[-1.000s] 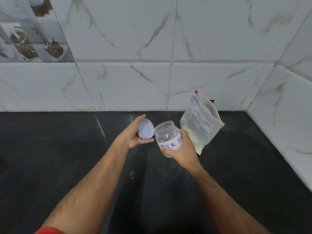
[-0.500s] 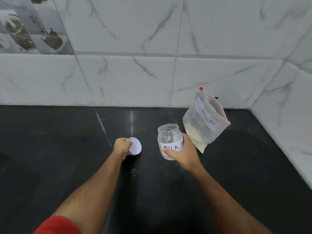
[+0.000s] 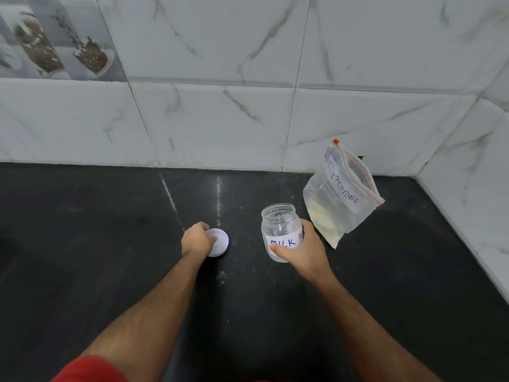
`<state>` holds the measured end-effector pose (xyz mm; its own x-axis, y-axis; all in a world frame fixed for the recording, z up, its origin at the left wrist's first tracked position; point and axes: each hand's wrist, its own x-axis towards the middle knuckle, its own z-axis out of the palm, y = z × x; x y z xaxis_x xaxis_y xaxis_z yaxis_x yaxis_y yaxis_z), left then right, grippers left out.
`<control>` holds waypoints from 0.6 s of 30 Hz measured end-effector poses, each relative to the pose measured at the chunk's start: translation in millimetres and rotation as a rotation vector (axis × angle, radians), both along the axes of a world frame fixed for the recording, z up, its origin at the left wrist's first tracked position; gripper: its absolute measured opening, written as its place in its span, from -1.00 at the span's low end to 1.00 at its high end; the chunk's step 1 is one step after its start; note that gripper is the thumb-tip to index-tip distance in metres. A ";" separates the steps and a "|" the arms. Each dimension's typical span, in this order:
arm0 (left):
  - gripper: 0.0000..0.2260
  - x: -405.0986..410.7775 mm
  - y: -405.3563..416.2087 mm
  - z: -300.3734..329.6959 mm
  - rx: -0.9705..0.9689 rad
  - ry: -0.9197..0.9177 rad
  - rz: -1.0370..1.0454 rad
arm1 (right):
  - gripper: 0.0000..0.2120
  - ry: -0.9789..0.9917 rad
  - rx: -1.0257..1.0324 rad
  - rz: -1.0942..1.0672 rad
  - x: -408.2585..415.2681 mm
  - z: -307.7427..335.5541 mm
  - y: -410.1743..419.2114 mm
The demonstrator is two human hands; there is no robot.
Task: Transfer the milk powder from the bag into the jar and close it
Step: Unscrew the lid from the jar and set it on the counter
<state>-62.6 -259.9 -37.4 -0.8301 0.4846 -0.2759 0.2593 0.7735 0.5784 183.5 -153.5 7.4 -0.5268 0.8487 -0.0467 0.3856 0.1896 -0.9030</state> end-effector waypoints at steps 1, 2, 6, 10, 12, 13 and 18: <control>-0.61 -0.9 -1.6 -0.6 0.014 0.009 -0.001 | -0.23 0.000 -0.009 -0.001 0.3 -0.6 0.8; -0.59 -1.4 -3.0 -0.3 0.028 0.032 -0.004 | -0.22 -0.001 -0.019 -0.001 0.2 -2.0 1.9; -0.64 2.5 -0.3 7.8 0.168 0.116 -0.054 | -0.23 0.005 -0.082 -0.004 -4.4 -8.7 1.7; -0.72 19.7 8.2 16.8 0.370 -0.158 -0.197 | -0.27 0.007 -0.097 0.011 -18.1 -14.8 -2.3; -0.72 27.2 8.0 17.4 0.412 -0.271 -0.266 | -0.31 0.003 -0.095 0.027 -28.3 -15.6 -3.8; -0.72 29.7 6.9 17.5 0.420 -0.297 -0.293 | -0.32 0.000 -0.094 0.037 -33.7 -15.6 -4.6; -0.67 28.3 1.3 27.3 0.482 -0.338 -0.338 | -0.26 -0.045 -0.078 0.117 -60.4 -12.9 -2.4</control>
<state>-34.3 -258.6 -10.1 -0.5173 0.8364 -0.1811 0.1863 0.3166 0.9301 123.1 -155.9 -5.5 -0.6181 0.7743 -0.1356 0.4050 0.1657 -0.8992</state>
